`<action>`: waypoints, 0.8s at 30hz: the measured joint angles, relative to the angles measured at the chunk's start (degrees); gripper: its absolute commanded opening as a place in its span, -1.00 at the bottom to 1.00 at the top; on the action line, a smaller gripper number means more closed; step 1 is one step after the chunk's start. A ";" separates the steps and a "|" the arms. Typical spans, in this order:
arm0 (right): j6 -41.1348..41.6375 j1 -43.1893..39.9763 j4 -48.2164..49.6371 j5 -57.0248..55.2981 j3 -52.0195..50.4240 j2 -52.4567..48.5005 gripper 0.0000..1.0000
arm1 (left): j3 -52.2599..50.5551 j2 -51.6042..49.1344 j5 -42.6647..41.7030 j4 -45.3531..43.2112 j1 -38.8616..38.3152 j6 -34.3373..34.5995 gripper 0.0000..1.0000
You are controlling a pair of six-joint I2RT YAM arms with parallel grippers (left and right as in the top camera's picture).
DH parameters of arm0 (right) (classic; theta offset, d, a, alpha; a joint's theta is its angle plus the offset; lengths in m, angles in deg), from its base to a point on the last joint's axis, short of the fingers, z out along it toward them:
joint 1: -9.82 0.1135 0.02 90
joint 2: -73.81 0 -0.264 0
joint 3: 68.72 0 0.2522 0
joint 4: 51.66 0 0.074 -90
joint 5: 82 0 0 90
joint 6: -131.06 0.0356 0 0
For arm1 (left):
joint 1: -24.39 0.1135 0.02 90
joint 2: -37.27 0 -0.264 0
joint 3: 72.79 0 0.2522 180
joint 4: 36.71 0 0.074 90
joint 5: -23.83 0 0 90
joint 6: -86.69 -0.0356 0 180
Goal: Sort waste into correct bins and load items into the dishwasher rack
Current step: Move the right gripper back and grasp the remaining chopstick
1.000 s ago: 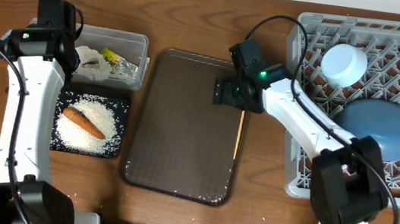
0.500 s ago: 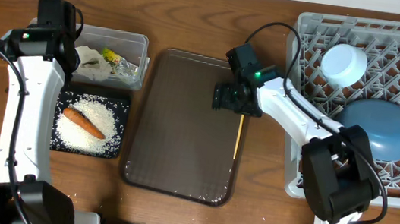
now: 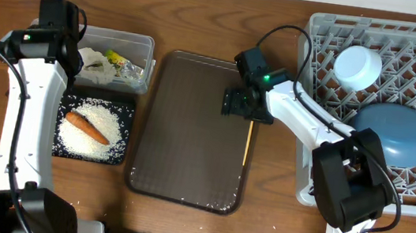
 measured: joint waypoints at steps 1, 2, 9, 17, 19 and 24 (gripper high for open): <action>0.00 0.07 0.09 0.00 0.00 -0.11 0.74 | 0.00 0.00 -0.02 0.00 0.00 0.00 0.96; 0.02 0.28 0.22 -0.04 0.00 -0.42 0.74 | 0.00 0.00 -0.02 0.00 0.00 0.00 0.97; 0.17 1.64 0.74 -0.63 0.28 -2.03 0.69 | 0.00 0.00 -0.02 -0.02 0.00 0.00 0.97; 1.20 1.99 1.66 -0.68 0.28 -2.32 0.10 | 0.00 0.00 0.00 -0.02 0.00 0.00 0.96; 1.49 2.62 1.68 -0.79 0.28 -2.36 -0.05 | 0.00 0.00 -0.02 -0.02 0.00 0.00 0.97; 2.97 5.33 1.73 -1.95 0.33 -2.64 -0.30 | 0.00 0.00 0.00 -0.02 0.00 0.00 0.97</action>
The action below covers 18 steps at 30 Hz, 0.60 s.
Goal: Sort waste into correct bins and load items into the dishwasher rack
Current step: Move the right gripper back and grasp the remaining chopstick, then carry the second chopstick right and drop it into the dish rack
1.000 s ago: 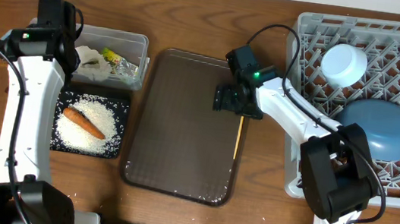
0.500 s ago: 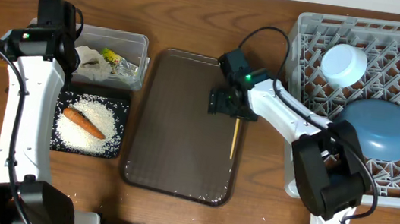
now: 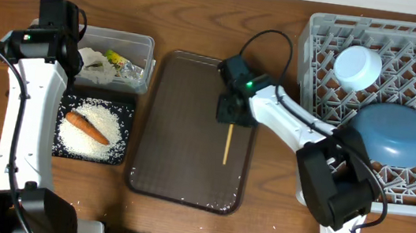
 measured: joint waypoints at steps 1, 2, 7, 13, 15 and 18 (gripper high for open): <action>0.20 0.55 0.00 -0.31 0.00 0.00 -0.31 | 0.00 0.00 -0.02 -0.02 0.00 0.00 0.96; 0.42 0.96 -0.07 -0.68 0.00 -0.02 -0.31 | 0.00 0.00 -0.02 0.00 0.00 0.00 0.96; 2.19 3.19 -0.90 -3.76 0.00 -0.09 -0.31 | 0.00 0.00 0.00 0.00 0.00 0.00 0.97; 3.28 4.44 -1.62 -6.88 0.00 -0.13 -0.30 | 0.00 0.00 0.00 0.00 0.00 0.00 0.96; 3.58 4.63 -1.62 -7.41 0.02 -0.24 -0.30 | 0.00 0.00 -0.02 0.00 0.00 0.00 0.97; 3.96 4.85 -1.66 -8.02 0.11 -0.31 -0.31 | 0.00 0.00 -0.02 0.00 0.00 0.00 0.97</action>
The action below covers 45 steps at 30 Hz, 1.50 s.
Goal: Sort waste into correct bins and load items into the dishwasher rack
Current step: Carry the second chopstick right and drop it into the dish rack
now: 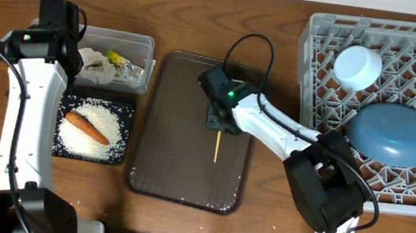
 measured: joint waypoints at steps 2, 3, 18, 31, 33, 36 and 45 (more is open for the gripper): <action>0.17 0.02 -0.09 -0.15 0.04 -0.07 -0.44 | 0.00 0.00 0.02 0.00 0.00 0.00 0.97; 0.28 0.02 -0.17 -0.17 0.07 -0.11 -0.55 | 0.00 0.00 0.00 0.00 0.00 0.00 0.97; -0.33 -2.49 -11.06 2.95 6.73 -1.07 -0.98 | 0.00 0.00 0.02 0.00 0.00 0.00 0.96; -20.92 -19.56 -28.11 2.01 24.50 7.52 -0.98 | 0.00 0.00 0.02 -0.02 0.00 0.00 0.96; -25.66 -23.89 -28.81 3.06 24.87 8.52 -0.98 | 0.00 0.00 0.02 -0.02 0.00 0.00 0.97; -32.39 -29.59 -28.87 6.54 24.87 8.46 -0.98 | 0.00 0.00 0.00 -0.02 0.00 0.00 0.97; -39.95 -37.33 -24.02 12.07 22.49 8.33 -0.75 | 0.00 0.00 0.02 0.00 0.00 0.00 0.96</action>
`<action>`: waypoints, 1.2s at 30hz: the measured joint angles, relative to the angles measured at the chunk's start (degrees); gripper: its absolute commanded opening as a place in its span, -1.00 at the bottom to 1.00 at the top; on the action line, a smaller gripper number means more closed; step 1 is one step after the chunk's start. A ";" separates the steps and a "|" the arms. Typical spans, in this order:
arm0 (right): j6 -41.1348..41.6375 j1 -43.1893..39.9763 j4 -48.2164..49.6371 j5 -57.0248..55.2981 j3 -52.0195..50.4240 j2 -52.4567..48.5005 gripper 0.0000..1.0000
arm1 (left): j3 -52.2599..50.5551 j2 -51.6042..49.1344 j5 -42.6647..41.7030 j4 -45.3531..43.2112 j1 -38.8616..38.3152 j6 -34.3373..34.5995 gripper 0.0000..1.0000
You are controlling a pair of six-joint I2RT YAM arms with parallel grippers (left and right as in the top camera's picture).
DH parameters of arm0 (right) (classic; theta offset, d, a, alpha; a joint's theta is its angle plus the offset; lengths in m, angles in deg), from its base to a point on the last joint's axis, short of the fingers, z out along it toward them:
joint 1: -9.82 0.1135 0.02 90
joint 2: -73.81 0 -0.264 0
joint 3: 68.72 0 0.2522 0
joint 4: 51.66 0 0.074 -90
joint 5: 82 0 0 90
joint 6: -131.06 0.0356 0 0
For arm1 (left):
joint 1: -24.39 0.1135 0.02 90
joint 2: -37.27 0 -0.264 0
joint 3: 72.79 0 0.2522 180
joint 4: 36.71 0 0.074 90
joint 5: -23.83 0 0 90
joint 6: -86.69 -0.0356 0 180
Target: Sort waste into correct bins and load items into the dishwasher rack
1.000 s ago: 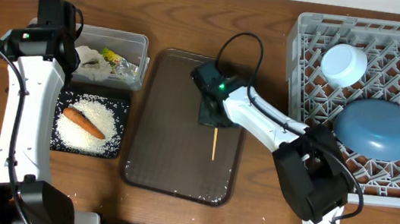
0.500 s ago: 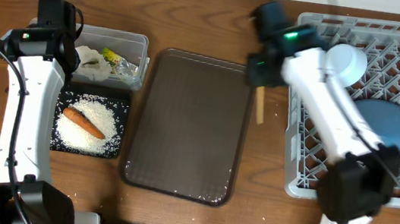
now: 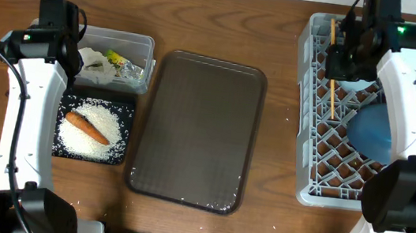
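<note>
My right gripper (image 3: 342,60) hovers over the left part of the grey dishwasher rack (image 3: 308,157), shut on a thin wooden chopstick (image 3: 332,100). The stick runs lengthwise from the rack's far edge toward the front. Inside the rack, a white cup (image 3: 357,85) is mostly hidden by the arm. A blue bowl (image 3: 377,133) and a pale pink cup are there too. The brown tray (image 3: 198,131) in the middle is bare. My left gripper (image 3: 80,53) stays by the clear waste bin (image 3: 122,42); its fingers are hidden.
A black dish (image 3: 119,157) holding rice and a carrot (image 3: 86,126) lies in front of the clear bin, which contains crumpled waste. The left arm stretches along the table's left side. The right arm crosses over the rack.
My right gripper, with the chopstick, has gone from over the brown tray's far middle to over the rack's left side. The tray is now bare. The left arm has not moved.
At first my right gripper held the chopstick at the tray's right edge. It was then further left over the tray, and further left again at the third moment. Now it holds the stick over the rack. The left arm stayed by the clear bin throughout.
</note>
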 measured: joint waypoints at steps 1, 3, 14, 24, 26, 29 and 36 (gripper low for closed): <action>-0.15 0.02 0.33 0.31 -0.33 -0.11 -0.64 | 0.00 0.00 -0.02 -0.02 0.00 0.00 0.97; -0.59 0.07 1.20 0.81 -0.87 -0.35 -0.26 | 0.00 0.00 0.00 -0.02 0.00 0.00 0.97; -0.28 0.07 1.68 1.62 -2.03 -0.87 0.51 | 0.00 0.00 -0.02 -0.02 0.00 0.00 0.96; 5.75 0.13 -8.09 1.75 -2.23 -0.39 0.16 | 0.00 0.00 0.00 -0.02 0.00 0.00 0.96; 6.29 0.13 -12.41 1.75 -2.32 1.01 0.11 | 0.00 0.00 0.00 -0.02 0.00 0.00 0.97; 6.99 0.15 -17.29 1.75 -2.97 4.98 0.08 | 0.00 0.00 0.00 -0.02 0.00 0.00 0.96; 9.57 2.38 -18.49 0.61 -11.43 24.59 0.08 | 0.00 0.00 0.02 -0.04 0.00 0.00 0.97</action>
